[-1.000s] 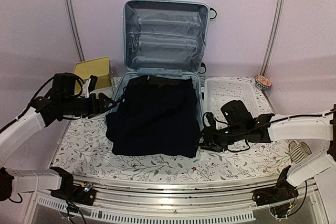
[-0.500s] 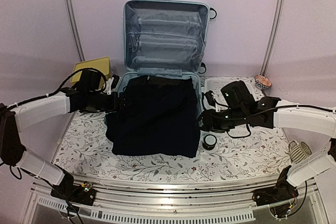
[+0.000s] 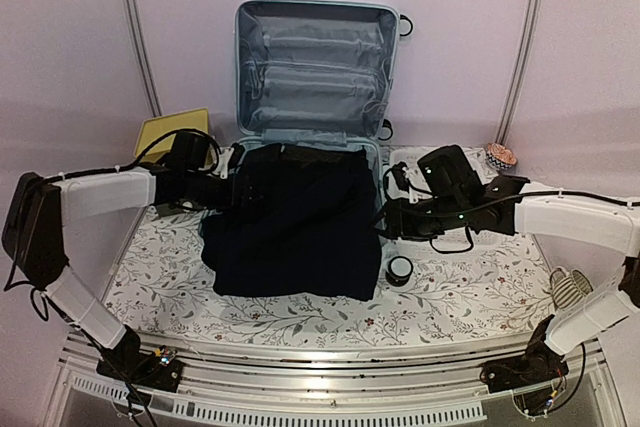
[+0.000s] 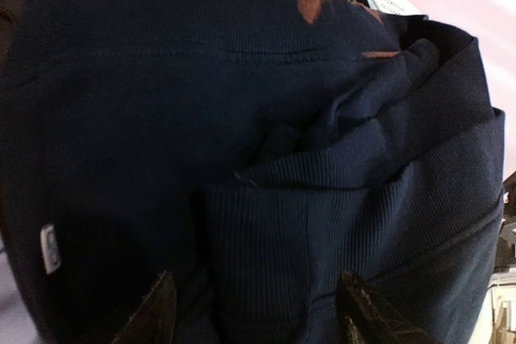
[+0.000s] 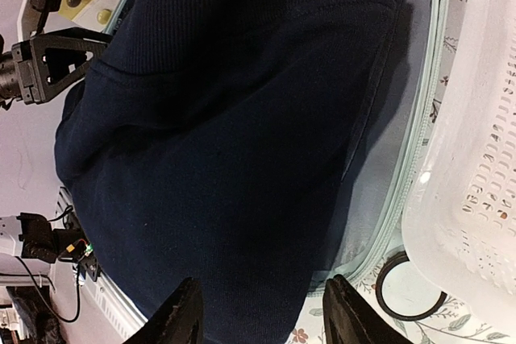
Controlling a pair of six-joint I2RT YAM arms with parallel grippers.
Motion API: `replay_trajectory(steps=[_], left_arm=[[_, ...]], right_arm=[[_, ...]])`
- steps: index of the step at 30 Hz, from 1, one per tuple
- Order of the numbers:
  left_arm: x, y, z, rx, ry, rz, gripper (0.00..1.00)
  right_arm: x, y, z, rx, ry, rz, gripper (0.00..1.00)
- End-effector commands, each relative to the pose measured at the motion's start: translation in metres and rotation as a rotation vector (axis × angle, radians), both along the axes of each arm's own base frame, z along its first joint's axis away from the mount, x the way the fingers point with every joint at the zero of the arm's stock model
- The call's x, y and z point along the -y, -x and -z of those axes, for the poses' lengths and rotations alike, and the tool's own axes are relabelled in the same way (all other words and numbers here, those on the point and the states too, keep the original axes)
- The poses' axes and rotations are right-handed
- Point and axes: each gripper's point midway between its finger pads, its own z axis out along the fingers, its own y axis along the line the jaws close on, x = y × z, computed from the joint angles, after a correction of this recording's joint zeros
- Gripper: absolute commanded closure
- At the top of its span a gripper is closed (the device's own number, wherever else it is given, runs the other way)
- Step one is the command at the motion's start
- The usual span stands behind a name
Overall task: Open, take out, and arrange the luggage
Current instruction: Pick up the clothes from the opened luggage.
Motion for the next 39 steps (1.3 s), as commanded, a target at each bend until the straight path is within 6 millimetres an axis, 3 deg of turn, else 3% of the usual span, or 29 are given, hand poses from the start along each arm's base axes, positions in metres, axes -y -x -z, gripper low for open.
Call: replay_trajectory(steps=[1,9,11,16,18,24,28,35,39], left_arm=[[0.009,-0.014,-0.007,0.015,0.042,0.03,0.31],[0.01,-0.029,-0.002,-0.011,0.067,0.013,0.36],[0.011,-0.033,-0.001,-0.022,0.091,0.02,0.47],[0.015,-0.036,-0.015,-0.012,0.151,0.052,0.91],[0.009,-0.038,-0.026,0.015,0.163,0.042,0.99],[-0.042,-0.052,-0.06,0.123,0.144,-0.105,1.0],[-0.083,-0.063,-0.052,0.167,0.066,-0.267,1.0],[-0.08,-0.073,-0.012,0.097,0.048,-0.259,1.0],[-0.083,-0.078,0.0,0.085,0.022,-0.273,1.0]], right_arm=[[-0.001,-0.012,-0.003,0.022,0.017,0.013,0.49],[-0.005,-0.013,0.001,0.013,0.023,-0.002,0.49],[-0.005,-0.014,0.002,0.011,0.024,-0.004,0.49],[-0.004,-0.013,0.001,0.015,0.021,-0.003,0.5],[-0.003,-0.012,0.001,0.017,0.024,0.001,0.5],[-0.001,-0.014,0.003,0.02,0.027,0.012,0.5],[0.003,-0.02,0.007,0.014,0.036,0.033,0.49],[0.008,-0.039,0.006,-0.01,-0.017,0.076,0.47],[0.012,-0.05,-0.003,-0.008,-0.077,0.076,0.33]])
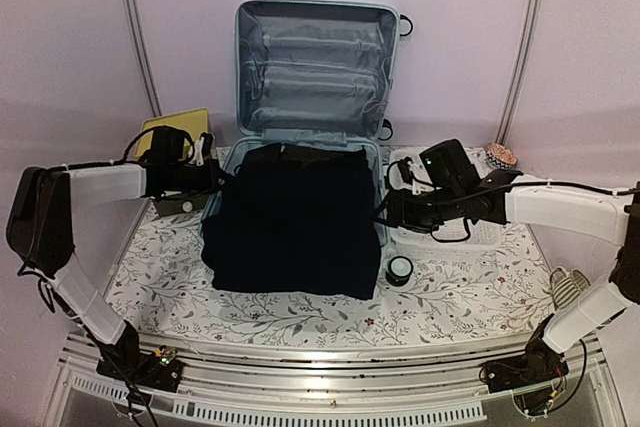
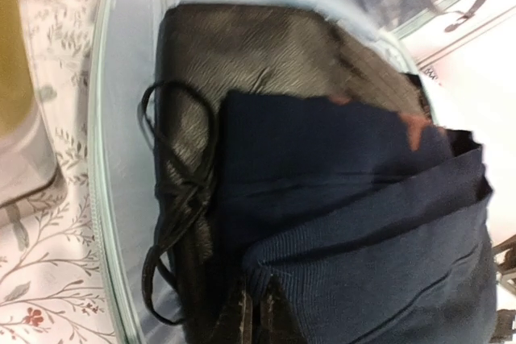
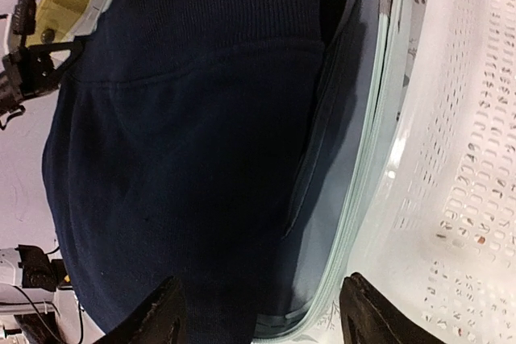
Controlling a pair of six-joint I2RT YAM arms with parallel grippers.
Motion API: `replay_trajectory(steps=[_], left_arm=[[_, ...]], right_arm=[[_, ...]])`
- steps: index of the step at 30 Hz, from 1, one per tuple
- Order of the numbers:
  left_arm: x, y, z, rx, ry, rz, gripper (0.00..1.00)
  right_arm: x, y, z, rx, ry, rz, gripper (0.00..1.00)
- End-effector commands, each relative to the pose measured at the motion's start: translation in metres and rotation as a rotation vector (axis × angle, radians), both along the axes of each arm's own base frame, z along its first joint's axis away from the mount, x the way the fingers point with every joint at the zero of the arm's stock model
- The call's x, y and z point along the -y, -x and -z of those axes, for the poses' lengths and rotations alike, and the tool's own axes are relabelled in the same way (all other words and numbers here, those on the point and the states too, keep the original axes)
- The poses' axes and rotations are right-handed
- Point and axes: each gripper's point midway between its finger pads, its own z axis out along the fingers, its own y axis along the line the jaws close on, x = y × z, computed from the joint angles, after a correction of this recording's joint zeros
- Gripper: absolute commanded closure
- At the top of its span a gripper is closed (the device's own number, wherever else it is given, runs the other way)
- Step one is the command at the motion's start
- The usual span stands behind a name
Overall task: Open, take out, and arrange the luggage
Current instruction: Pick up the clothes from the opened luggage.
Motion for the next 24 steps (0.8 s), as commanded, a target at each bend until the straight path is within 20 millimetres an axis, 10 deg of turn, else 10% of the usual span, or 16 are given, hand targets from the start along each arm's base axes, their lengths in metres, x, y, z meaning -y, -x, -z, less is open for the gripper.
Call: replay_trajectory(steps=[1,5,11,20,24], left_arm=[[-0.008,-0.011,0.004,0.025,-0.036,-0.034,1.0],[-0.009,-0.008,0.005,0.015,-0.049,-0.034,0.94],[-0.009,0.014,-0.029,0.063,-0.035,-0.009,0.53],[-0.007,0.109,-0.038,0.001,0.02,0.016,0.07],[0.009,0.151,-0.033,-0.035,0.112,0.079,0.02]], right_arm=[[-0.003,-0.017,-0.021,0.026,-0.106,-0.01,0.3],[-0.008,-0.026,-0.029,0.019,-0.202,-0.043,0.17],[-0.02,-0.046,-0.026,-0.005,-0.228,-0.054,0.16],[-0.024,-0.066,-0.025,0.024,-0.218,-0.082,0.19],[-0.026,-0.07,-0.025,0.043,-0.208,-0.106,0.19]])
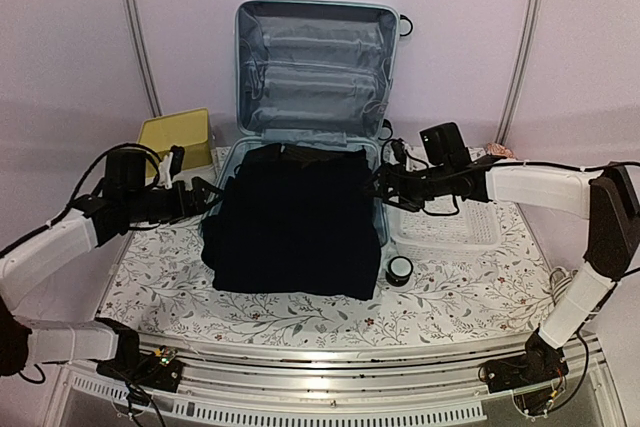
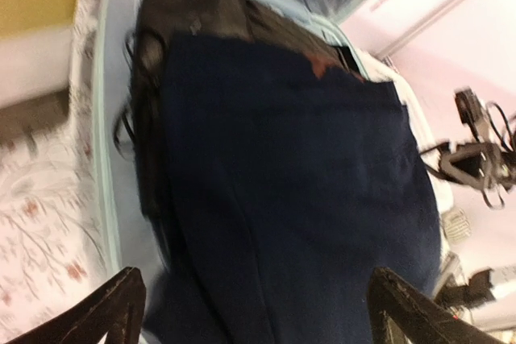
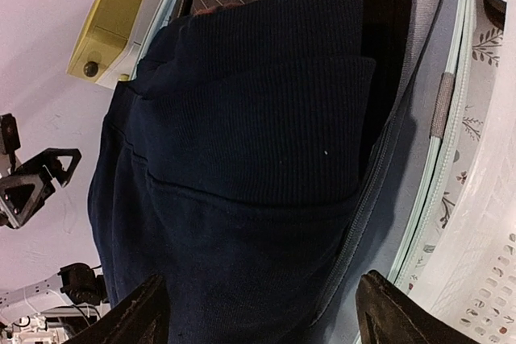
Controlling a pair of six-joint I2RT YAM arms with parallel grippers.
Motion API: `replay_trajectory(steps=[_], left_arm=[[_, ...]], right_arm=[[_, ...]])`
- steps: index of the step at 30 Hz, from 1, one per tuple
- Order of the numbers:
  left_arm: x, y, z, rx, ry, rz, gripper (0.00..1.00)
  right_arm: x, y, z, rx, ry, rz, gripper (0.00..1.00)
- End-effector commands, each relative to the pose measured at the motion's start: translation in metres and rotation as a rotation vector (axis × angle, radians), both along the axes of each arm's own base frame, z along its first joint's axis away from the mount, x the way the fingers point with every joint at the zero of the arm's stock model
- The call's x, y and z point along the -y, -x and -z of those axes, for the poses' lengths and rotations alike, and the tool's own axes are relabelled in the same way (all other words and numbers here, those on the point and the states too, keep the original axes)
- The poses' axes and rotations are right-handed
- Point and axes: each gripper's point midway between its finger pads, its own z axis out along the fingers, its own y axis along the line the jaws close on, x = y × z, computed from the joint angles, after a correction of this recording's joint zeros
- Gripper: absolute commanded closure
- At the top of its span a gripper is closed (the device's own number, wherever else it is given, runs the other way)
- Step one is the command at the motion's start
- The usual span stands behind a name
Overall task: Open, take out, and arrange the luggage
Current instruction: Pick up the clothes from the opened luggage.
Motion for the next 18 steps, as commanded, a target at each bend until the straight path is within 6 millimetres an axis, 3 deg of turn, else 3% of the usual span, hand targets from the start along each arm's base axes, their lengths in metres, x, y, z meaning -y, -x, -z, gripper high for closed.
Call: replay_trajectory(steps=[1,10,18], left_arm=[[0.02,0.049,0.025,-0.124,0.075,0.081,0.02],[0.036,0.102,0.063,-0.116,0.175,0.136,0.04],[0.02,0.114,0.08,-0.096,0.179,0.05,0.03]], right_arm=[[-0.008,-0.012,-0.016,0.066,-0.021,-0.043,0.19],[-0.013,-0.018,-0.009,0.063,-0.014,-0.06,0.2],[-0.011,-0.016,-0.007,0.067,-0.005,-0.064,0.19]])
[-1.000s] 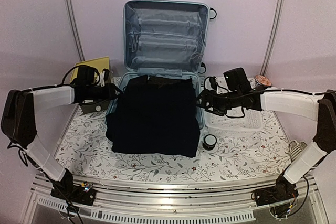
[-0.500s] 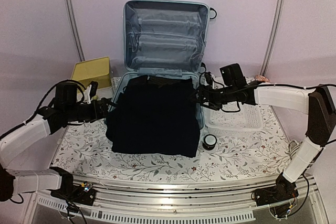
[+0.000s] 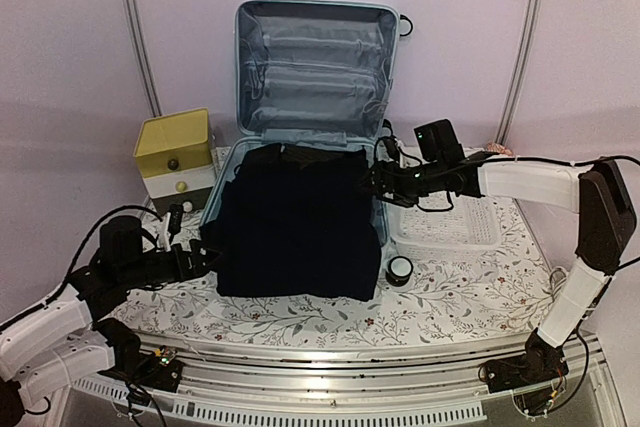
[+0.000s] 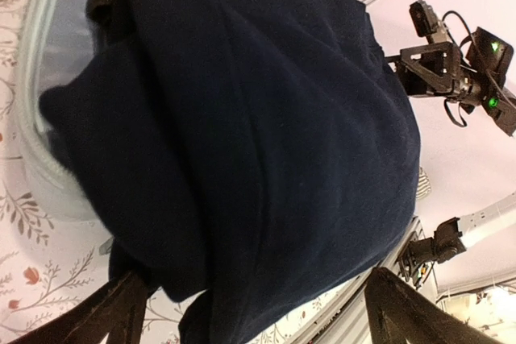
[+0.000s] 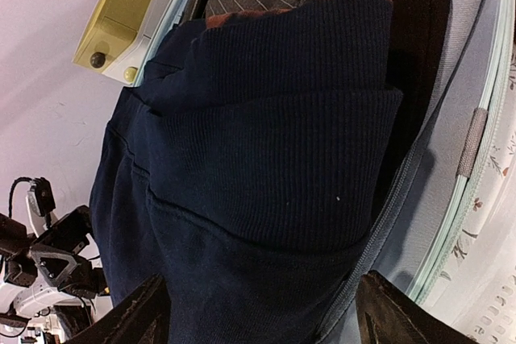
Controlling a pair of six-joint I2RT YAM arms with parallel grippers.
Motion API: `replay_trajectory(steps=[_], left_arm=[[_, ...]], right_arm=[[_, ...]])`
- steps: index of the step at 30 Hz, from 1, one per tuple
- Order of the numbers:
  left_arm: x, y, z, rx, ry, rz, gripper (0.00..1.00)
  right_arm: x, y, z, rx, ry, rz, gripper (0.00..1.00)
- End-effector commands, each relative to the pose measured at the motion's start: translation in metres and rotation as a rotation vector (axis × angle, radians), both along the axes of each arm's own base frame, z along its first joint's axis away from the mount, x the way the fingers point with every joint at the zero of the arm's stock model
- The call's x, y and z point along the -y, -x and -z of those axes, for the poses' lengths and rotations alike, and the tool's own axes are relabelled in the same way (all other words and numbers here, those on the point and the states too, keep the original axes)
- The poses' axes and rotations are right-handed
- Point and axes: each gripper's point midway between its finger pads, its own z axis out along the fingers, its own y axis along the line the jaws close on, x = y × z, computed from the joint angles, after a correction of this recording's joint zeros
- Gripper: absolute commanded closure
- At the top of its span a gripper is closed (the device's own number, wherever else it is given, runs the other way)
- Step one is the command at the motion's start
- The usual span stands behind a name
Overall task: Open, take out, and arrange the luggage
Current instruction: Pick up the clothes from the opened luggage.
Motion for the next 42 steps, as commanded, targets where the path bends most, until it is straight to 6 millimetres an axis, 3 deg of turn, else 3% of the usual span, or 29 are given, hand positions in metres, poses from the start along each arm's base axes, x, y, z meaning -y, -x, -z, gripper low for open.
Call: replay_trajectory(steps=[1,6,15,19,25,33,42], left_arm=[[-0.008,0.007,0.019,-0.077,-0.004,-0.053,0.03],[-0.01,0.015,0.032,-0.115,-0.008,-0.054,0.02],[-0.015,0.012,0.041,0.058,0.031,-0.067,0.02],[-0.021,0.007,0.038,0.146,-0.018,-0.086,0.02],[-0.01,0.005,0.028,0.251,0.003,-0.021,0.02],[-0.004,-0.001,0.042,0.212,0.017,0.029,0.02],[-0.005,-0.012,0.025,0.324,0.027,0.042,0.02]], right_arm=[[0.001,-0.005,-0.008,0.039,-0.005,-0.006,0.19],[0.004,-0.005,-0.008,0.048,0.005,0.003,0.19],[0.004,-0.004,-0.013,0.067,0.004,-0.004,0.18],[0.007,-0.002,-0.013,0.082,0.014,-0.005,0.18],[0.007,-0.002,-0.013,0.086,0.016,-0.009,0.17],[0.006,-0.002,-0.014,0.093,0.013,-0.015,0.17],[0.005,-0.002,-0.018,0.1,0.002,-0.024,0.17]])
